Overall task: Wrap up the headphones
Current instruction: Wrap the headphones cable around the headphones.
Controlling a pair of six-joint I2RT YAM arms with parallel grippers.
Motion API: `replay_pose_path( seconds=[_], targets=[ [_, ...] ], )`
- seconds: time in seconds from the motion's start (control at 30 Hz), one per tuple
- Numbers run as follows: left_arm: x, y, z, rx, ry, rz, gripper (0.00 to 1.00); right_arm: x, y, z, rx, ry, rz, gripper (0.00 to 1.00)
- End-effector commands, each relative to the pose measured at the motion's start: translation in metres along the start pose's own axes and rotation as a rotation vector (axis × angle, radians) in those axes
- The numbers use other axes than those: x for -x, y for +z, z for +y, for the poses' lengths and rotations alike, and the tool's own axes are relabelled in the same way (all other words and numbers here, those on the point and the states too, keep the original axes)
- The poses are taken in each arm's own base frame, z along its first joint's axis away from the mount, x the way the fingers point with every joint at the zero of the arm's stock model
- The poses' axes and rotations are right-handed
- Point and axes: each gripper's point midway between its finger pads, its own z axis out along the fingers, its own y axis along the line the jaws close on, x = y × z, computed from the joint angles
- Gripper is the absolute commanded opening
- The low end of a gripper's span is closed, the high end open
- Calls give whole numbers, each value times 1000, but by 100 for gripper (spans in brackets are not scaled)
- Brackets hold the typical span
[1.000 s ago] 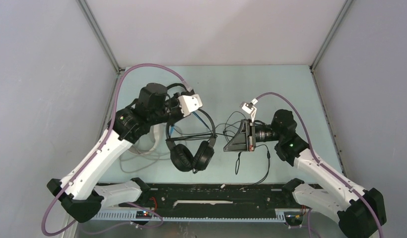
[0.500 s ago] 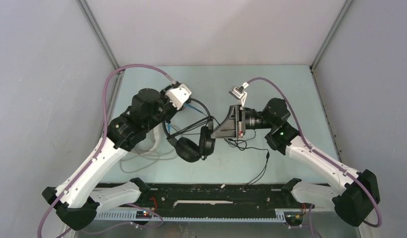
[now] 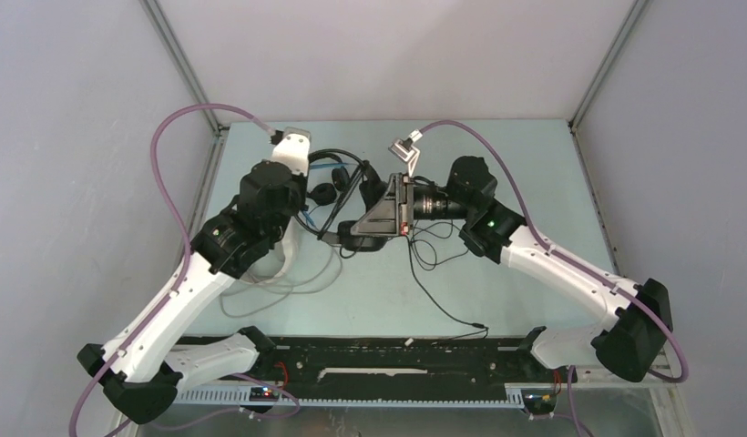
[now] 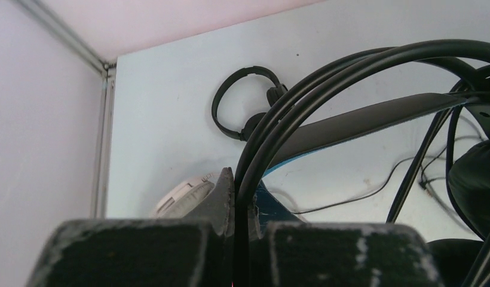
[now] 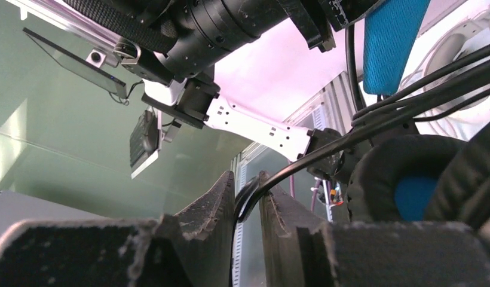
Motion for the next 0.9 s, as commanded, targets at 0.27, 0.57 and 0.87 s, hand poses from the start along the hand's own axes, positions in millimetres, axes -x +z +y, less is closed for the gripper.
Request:
replay_pose_path(
  seconds=[0.27, 0.57, 0.87],
  targets=[
    [24, -4, 22, 185, -536, -140, 0, 17, 24, -2, -91, -176, -59, 23],
    [41, -5, 16, 146, -675, -180, 0, 11, 25, -4, -169, -261, -71, 25],
    [46, -4, 24, 201, -767, -205, 0, -5, 22, -6, -251, -330, -53, 25]
  ],
)
